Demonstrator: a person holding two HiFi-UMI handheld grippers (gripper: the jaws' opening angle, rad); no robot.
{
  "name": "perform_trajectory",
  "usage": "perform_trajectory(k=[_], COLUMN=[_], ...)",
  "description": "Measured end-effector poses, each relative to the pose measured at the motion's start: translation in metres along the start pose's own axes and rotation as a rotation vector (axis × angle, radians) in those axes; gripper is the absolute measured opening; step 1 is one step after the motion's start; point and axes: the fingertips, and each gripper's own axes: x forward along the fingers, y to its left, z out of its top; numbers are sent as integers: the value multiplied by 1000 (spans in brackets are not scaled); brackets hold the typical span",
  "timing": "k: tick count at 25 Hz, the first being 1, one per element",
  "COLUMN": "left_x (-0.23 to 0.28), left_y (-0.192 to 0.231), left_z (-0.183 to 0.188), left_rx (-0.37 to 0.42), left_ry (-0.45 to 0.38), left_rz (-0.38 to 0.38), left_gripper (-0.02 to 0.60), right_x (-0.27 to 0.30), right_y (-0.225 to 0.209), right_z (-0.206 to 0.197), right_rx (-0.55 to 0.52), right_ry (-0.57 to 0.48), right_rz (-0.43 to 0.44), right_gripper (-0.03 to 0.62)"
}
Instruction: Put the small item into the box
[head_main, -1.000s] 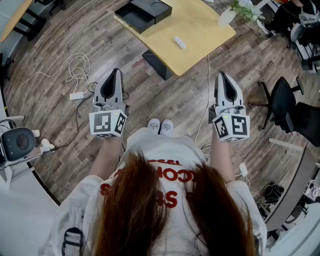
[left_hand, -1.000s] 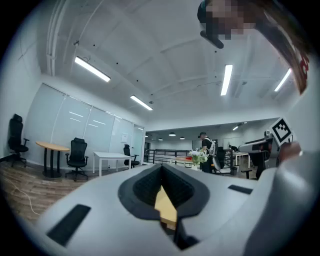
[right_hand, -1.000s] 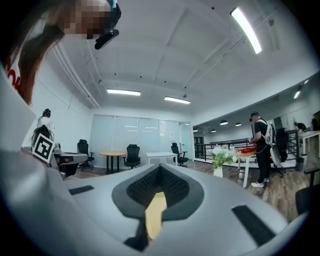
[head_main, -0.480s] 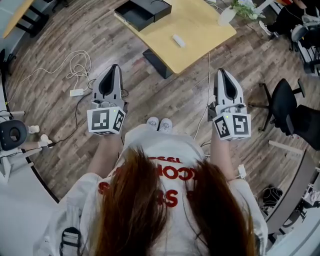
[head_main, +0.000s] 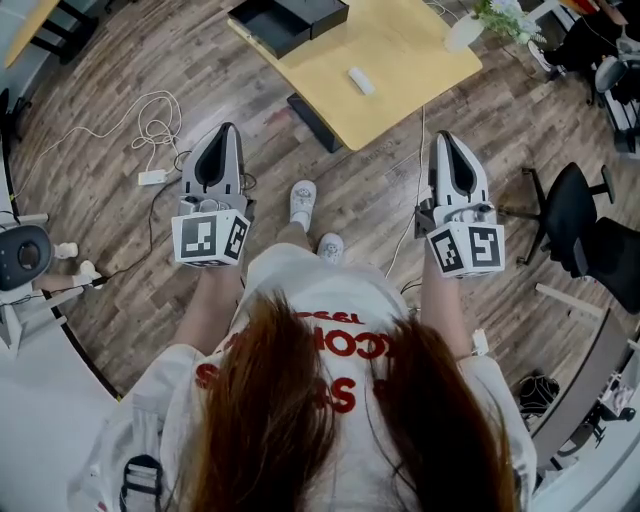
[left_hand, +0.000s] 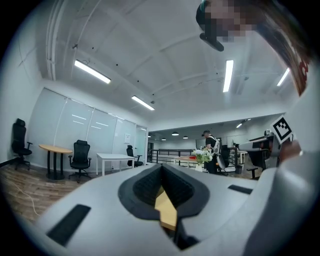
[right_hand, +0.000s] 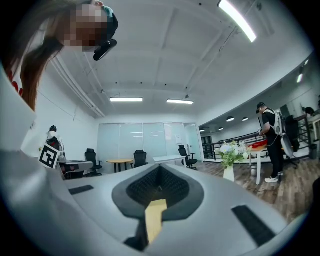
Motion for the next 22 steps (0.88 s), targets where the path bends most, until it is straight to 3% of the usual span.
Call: perform_trajectory(k=[14, 22], left_x=[136, 168], left_y=[53, 70], left_z=[17, -7], left_rx=[-11, -40], left_ry=[-67, -3], left_rz=[-134, -181], left_gripper=[6, 6], right_x=[117, 142], right_y=[-27, -31], right_z=[34, 11], right_rx=[-36, -28], right_ry=[-68, 4], right_rz=[-99, -162], right_gripper=[5, 5])
